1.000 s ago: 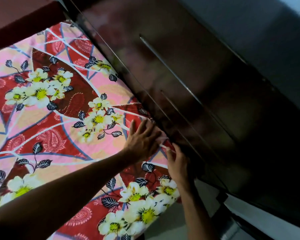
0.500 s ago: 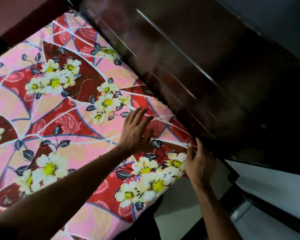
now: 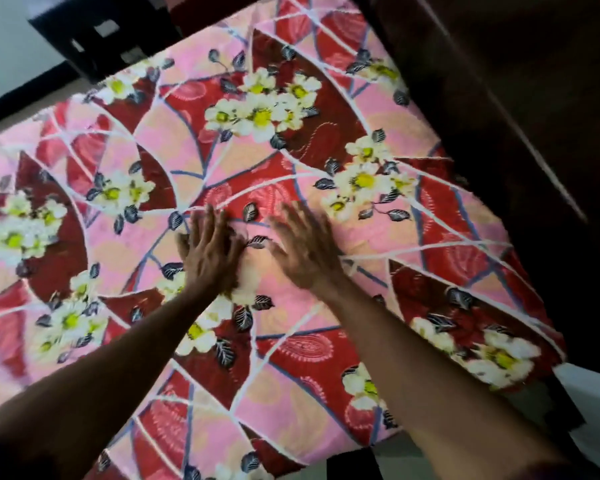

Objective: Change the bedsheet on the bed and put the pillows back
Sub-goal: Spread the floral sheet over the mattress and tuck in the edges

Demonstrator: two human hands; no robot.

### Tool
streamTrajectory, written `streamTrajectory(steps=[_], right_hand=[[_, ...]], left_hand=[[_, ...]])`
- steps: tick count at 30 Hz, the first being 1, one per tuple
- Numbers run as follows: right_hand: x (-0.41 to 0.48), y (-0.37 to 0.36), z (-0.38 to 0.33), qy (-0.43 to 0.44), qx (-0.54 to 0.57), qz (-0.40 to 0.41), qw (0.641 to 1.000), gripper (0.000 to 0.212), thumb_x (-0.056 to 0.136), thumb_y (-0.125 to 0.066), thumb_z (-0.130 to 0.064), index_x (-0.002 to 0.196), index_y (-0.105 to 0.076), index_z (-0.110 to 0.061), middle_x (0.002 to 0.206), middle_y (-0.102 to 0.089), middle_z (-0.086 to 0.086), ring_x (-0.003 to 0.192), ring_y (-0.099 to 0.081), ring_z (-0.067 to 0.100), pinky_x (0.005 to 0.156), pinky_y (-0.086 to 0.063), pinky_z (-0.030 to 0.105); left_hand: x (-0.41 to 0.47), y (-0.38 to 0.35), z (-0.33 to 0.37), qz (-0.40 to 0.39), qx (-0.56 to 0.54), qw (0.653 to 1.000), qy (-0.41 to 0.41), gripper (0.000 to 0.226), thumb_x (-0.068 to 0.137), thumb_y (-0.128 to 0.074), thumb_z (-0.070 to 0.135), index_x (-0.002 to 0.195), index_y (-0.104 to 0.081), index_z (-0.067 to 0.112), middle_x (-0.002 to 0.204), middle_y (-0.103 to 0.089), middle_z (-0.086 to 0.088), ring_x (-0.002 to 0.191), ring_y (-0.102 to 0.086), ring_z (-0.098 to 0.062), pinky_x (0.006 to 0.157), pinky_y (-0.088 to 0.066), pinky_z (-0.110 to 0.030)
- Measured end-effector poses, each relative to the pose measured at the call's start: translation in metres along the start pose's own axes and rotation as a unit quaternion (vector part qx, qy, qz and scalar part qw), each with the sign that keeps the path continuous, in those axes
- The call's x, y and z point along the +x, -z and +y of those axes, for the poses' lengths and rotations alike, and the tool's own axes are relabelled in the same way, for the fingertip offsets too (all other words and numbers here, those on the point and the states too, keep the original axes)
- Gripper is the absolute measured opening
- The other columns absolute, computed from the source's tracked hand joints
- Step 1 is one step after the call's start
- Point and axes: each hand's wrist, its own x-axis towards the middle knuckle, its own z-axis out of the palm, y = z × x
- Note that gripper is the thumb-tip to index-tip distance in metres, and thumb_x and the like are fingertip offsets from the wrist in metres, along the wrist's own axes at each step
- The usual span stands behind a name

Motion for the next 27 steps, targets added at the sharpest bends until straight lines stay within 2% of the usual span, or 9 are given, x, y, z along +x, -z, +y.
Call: streamTrajectory(steps=[3,6,9,12,14,17,23,25,27], right_hand=[[-0.012,-0.002,0.029,-0.058,-0.073,-0.022,0.995,0.052,0.1,-0.042,-0.046,0.149,-0.046,-0.029,0.162,-0.034,0.004,0.149,-0.029,0.027,0.12,-0.019,0.053],[-0.056,0.019,0.05,-0.17,-0.121,0.014,0.978,0.054,0.103,-0.04,-0.05,0.153,-0.04,-0.031,0.164,-0.029,0.002,0.152,-0.025,0.025,0.12,-0.015,0.052],[-0.107,0.04,0.055,-0.288,-0.151,0.025,0.945,0.058,0.101,-0.038,-0.052,0.154,-0.038,-0.027,0.164,-0.028,0.004,0.151,-0.024,0.026,0.119,-0.019,0.057],[-0.135,0.043,0.043,-0.367,-0.156,0.033,0.916,0.06,0.099,-0.037,-0.05,0.152,-0.041,-0.021,0.162,-0.031,0.01,0.15,-0.026,0.031,0.118,-0.016,0.063],[-0.129,0.032,0.016,-0.333,-0.14,0.06,0.931,0.056,0.099,-0.042,-0.045,0.146,-0.048,-0.015,0.159,-0.036,0.013,0.147,-0.03,0.033,0.117,-0.019,0.063],[-0.091,0.008,-0.034,-0.197,-0.088,0.083,0.973,0.048,0.101,-0.049,-0.036,0.141,-0.054,-0.011,0.158,-0.038,0.015,0.146,-0.032,0.035,0.117,-0.025,0.058],[0.043,-0.056,-0.145,0.004,-0.013,-0.023,1.0,0.054,0.104,-0.042,-0.046,0.15,-0.045,-0.019,0.162,-0.032,0.009,0.152,-0.023,0.029,0.12,-0.022,0.054],[0.08,-0.082,-0.171,0.032,-0.022,-0.062,0.997,0.056,0.104,-0.038,-0.049,0.152,-0.042,-0.021,0.163,-0.03,0.008,0.152,-0.022,0.028,0.119,-0.022,0.056],[0.096,-0.108,-0.191,0.027,-0.051,-0.088,0.994,0.059,0.102,-0.037,-0.051,0.152,-0.042,-0.021,0.162,-0.033,0.01,0.151,-0.025,0.031,0.118,-0.021,0.06]], left_hand=[[-0.01,-0.014,0.003,-0.012,0.008,0.999,-0.035,0.074,0.094,-0.016,0.067,0.159,-0.013,0.032,0.168,-0.006,0.004,0.155,0.002,-0.02,0.12,0.002,-0.06],[-0.041,-0.023,0.027,-0.018,0.018,0.989,-0.146,0.067,0.099,-0.026,0.059,0.159,-0.02,0.03,0.167,-0.011,0.0,0.154,-0.004,-0.027,0.116,-0.005,-0.068],[-0.088,-0.034,0.055,-0.046,-0.003,0.962,-0.268,0.066,0.1,-0.028,0.054,0.159,-0.02,0.024,0.167,-0.008,-0.004,0.154,-0.002,-0.032,0.112,-0.012,-0.07],[-0.131,-0.042,0.07,-0.085,-0.026,0.927,-0.364,0.067,0.1,-0.032,0.055,0.158,-0.022,0.024,0.167,-0.007,-0.005,0.154,0.001,-0.032,0.116,-0.006,-0.069],[-0.154,-0.045,0.058,-0.101,-0.036,0.913,-0.394,0.064,0.102,-0.032,0.054,0.158,-0.025,0.024,0.167,-0.01,-0.007,0.154,0.0,-0.031,0.118,-0.004,-0.066],[-0.177,-0.039,0.019,-0.107,-0.044,0.895,-0.43,0.065,0.103,-0.035,0.053,0.158,-0.024,0.021,0.166,-0.015,-0.008,0.154,-0.006,-0.03,0.122,-0.006,-0.056],[-0.241,-0.03,-0.127,-0.137,0.008,0.835,-0.533,0.061,0.105,-0.03,0.048,0.158,-0.024,0.018,0.166,-0.014,-0.008,0.154,-0.008,-0.027,0.125,-0.003,-0.048],[-0.241,-0.018,-0.164,-0.126,-0.039,0.851,-0.509,0.057,0.106,-0.035,0.044,0.154,-0.032,0.015,0.164,-0.023,-0.01,0.153,-0.014,-0.027,0.124,-0.015,-0.047],[-0.229,-0.006,-0.196,-0.094,-0.12,0.881,-0.448,0.051,0.104,-0.04,0.039,0.148,-0.042,0.013,0.161,-0.028,-0.01,0.152,-0.018,-0.027,0.123,-0.019,-0.045]])
